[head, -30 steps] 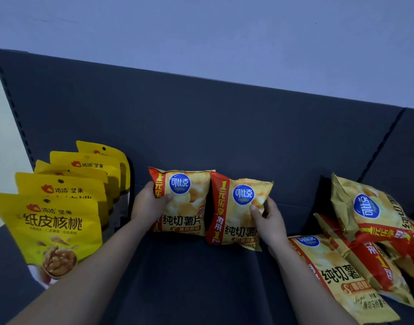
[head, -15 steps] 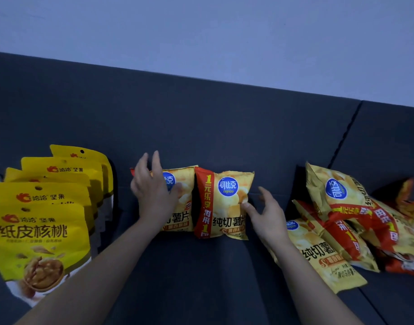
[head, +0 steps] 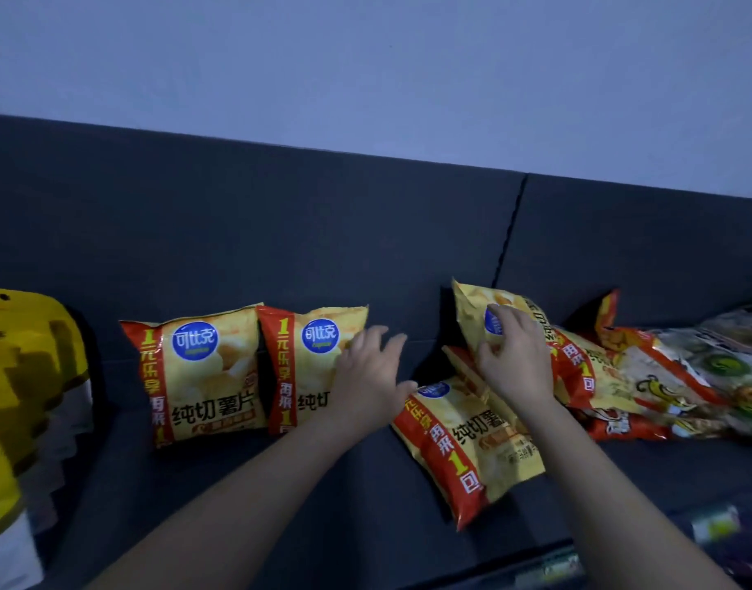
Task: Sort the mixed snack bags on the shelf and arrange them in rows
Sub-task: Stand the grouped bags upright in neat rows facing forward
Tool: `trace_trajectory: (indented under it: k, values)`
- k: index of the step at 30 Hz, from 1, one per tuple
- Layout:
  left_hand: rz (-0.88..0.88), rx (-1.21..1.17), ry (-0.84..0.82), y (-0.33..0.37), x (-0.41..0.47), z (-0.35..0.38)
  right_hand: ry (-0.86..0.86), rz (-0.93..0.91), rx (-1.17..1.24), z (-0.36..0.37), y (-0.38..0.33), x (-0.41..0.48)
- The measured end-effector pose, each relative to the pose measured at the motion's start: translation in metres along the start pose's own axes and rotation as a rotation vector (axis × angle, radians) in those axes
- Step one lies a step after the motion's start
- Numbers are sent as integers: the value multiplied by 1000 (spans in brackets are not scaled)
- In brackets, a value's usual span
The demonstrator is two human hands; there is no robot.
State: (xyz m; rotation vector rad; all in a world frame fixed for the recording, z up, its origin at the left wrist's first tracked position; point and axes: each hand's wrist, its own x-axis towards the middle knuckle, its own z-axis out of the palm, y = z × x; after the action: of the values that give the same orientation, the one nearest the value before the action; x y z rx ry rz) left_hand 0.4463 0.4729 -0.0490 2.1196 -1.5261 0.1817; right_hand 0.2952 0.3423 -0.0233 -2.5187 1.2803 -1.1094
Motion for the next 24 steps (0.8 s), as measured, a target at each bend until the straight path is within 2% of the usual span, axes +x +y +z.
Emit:
trace_trajectory:
  k: [2,5,9,11,15,18,20,24]
  values:
    - [-56,9,-127,18,4,18,-23,-11,14,-6,20,9]
    - [-233,-38,-333,40,10,42,-98,-29,15,-14,49,28]
    - [-414,-65,-436,56,13,64,-360,-92,-105,-27,73,58]
    - [-484,-69,-432,61,11,70,-473,-114,-146,-32,76,73]
    - [-624,-159,-393,67,3,76,-579,-212,-215,-26,76,94]
    - [-826,-446,-344,65,-4,81,-646,-264,-240,-16,74,103]
    - [-945,-666,-256,66,-9,82,-678,-270,-251,-10,73,105]
    - [-999,-957,-119,66,-14,86,-608,-300,-439,-9,67,104]
